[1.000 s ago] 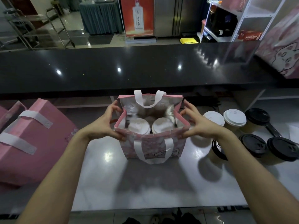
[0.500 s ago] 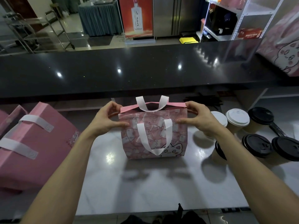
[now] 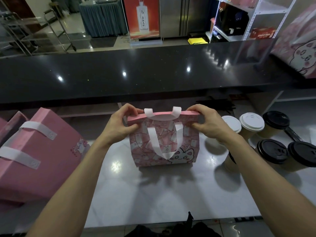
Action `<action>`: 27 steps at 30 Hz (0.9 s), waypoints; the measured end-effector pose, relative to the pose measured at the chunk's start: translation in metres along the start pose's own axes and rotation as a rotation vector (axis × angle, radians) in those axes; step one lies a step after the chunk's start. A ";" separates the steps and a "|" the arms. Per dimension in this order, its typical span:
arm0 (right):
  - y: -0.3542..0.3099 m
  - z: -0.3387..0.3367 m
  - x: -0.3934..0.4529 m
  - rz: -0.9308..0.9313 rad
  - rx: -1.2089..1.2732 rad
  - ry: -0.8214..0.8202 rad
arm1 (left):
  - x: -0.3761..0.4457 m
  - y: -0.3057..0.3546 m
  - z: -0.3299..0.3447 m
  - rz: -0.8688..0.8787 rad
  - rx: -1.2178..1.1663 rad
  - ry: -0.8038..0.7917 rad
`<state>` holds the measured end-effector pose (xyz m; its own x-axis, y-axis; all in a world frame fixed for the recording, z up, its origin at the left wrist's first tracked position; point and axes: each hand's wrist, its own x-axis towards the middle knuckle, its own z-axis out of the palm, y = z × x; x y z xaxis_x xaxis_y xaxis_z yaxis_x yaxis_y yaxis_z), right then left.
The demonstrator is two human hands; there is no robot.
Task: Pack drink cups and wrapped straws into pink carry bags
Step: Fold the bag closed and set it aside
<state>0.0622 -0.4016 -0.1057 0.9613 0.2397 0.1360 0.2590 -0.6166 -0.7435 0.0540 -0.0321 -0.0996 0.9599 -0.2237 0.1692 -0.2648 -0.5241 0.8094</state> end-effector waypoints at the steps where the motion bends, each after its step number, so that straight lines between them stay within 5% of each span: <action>1: -0.001 0.000 0.000 0.005 -0.007 0.001 | 0.001 0.003 0.000 0.012 0.023 0.002; 7: -0.007 0.001 0.003 -0.018 -0.067 -0.037 | 0.008 0.012 -0.002 0.059 0.276 0.000; 13: -0.011 0.002 0.005 -0.018 -0.086 -0.041 | 0.009 0.023 0.007 0.350 0.566 0.065; 27: -0.001 0.004 0.006 -0.027 -0.061 -0.021 | 0.002 0.011 0.021 0.258 0.342 0.229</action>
<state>0.0674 -0.3963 -0.1066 0.9517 0.2725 0.1413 0.2909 -0.6537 -0.6986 0.0514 -0.0555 -0.1021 0.8443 -0.2156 0.4906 -0.4754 -0.7240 0.4999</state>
